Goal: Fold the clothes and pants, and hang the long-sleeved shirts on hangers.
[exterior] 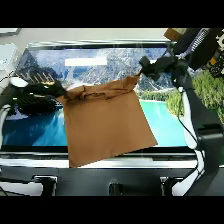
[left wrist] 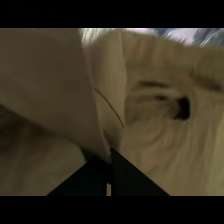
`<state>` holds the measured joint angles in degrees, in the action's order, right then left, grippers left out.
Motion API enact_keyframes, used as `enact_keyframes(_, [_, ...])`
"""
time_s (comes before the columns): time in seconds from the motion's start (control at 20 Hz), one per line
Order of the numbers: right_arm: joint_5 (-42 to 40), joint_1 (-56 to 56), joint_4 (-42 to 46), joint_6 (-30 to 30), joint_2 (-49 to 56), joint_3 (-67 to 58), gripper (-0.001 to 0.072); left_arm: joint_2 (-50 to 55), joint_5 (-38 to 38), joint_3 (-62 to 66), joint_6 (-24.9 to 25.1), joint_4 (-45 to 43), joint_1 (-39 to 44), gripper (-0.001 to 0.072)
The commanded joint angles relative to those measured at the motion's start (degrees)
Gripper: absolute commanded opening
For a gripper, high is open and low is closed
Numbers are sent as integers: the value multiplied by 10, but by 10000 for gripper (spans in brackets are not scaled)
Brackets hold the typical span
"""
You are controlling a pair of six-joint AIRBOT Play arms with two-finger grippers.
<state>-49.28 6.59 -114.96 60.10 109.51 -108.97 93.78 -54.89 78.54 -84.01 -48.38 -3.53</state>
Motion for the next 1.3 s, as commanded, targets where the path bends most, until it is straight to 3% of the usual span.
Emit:
enact_keyframes(0.0, [-25, -5, -50, 15, 42, -1, 306, 45, 29, -4, 0, 1, 36, 14])
enact_keyframes(0.15, [-127, -48, -59, 148, -11, -1, 482, 40, 19, 7, 0, 2, 31, 14])
enact_keyframes(0.25, [-224, -97, -49, 247, -67, -1, 478, 34, 5, 18, 0, 2, 23, 14])
enact_keyframes(0.35, [-371, -141, -2, 366, -115, 0, 476, 28, -2, 21, 0, 2, 18, 15])
enact_keyframes(0.4, [-411, -165, 17, 361, -136, 18, 477, 26, -7, 21, 0, 2, 16, 15])
enact_keyframes(0.55, [-419, -221, 10, 365, -210, 174, 479, 26, -21, 21, 0, 2, 14, 15])
enact_keyframes(0.85, [-346, -232, -16, 403, -317, 573, 481, 26, -28, 21, 0, 2, 15, 15])
enact_keyframes(1.25, [-241, -231, -76, 438, -332, 682, 479, 26, -27, 21, 0, 2, 15, 15])
